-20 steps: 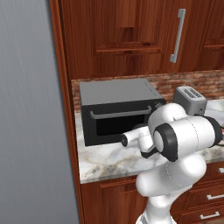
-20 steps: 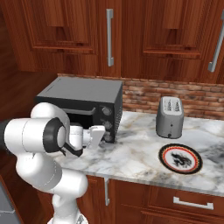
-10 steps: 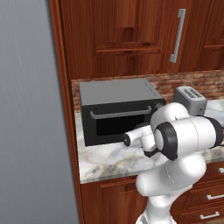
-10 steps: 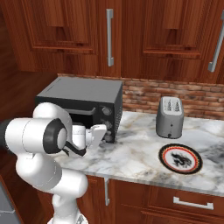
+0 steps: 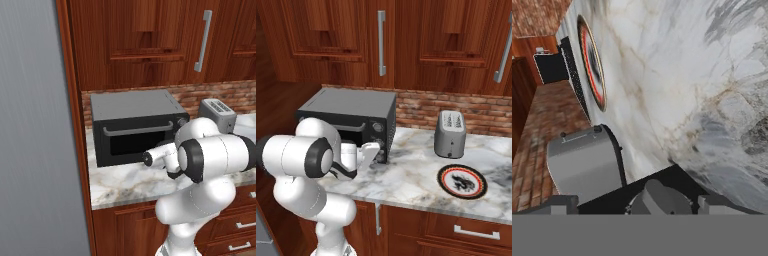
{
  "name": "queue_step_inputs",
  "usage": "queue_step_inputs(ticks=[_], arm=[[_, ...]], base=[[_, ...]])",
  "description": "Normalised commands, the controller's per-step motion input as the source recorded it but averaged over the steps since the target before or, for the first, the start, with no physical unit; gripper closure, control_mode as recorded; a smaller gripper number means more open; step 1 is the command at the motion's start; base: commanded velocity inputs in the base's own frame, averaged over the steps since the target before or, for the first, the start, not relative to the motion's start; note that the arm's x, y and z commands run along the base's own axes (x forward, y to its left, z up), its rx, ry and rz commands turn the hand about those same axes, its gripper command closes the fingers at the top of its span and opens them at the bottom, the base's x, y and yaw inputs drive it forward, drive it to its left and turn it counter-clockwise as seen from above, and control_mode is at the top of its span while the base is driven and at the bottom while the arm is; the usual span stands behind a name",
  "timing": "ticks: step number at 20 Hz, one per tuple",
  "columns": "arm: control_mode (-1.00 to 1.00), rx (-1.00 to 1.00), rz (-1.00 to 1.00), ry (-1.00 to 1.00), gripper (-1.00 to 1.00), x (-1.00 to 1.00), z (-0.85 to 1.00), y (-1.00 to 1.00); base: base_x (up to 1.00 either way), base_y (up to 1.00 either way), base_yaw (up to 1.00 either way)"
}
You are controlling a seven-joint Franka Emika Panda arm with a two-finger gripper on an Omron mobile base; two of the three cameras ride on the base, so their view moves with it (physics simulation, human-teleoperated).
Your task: Pick up the bagel from the plate, place it on the toaster oven rack, close the door, and set the timer.
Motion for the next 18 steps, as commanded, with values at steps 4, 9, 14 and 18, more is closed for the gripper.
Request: queue_step_inputs(ticks=[4, 9, 14, 18], arm=[[-1.00, 0.00, 0.00, -0.02, -1.00, 0.15, -0.17, 0.00], [-1.00, 0.00, 0.00, -0.06, -1.00, 0.26, -0.05, 0.00], [-1.00, 0.00, 0.00, -0.04, 1.00, 0.30, 0.00, 0.00], [-1.00, 0.03, 0.00, -0.01, 1.00, 0.34, 0.00, -0.01]], base=[[0.00, 0.00, 0.00], [0.00, 0.00, 0.00], [0.00, 0.00, 0.00], [0.00, 0.00, 0.00]])
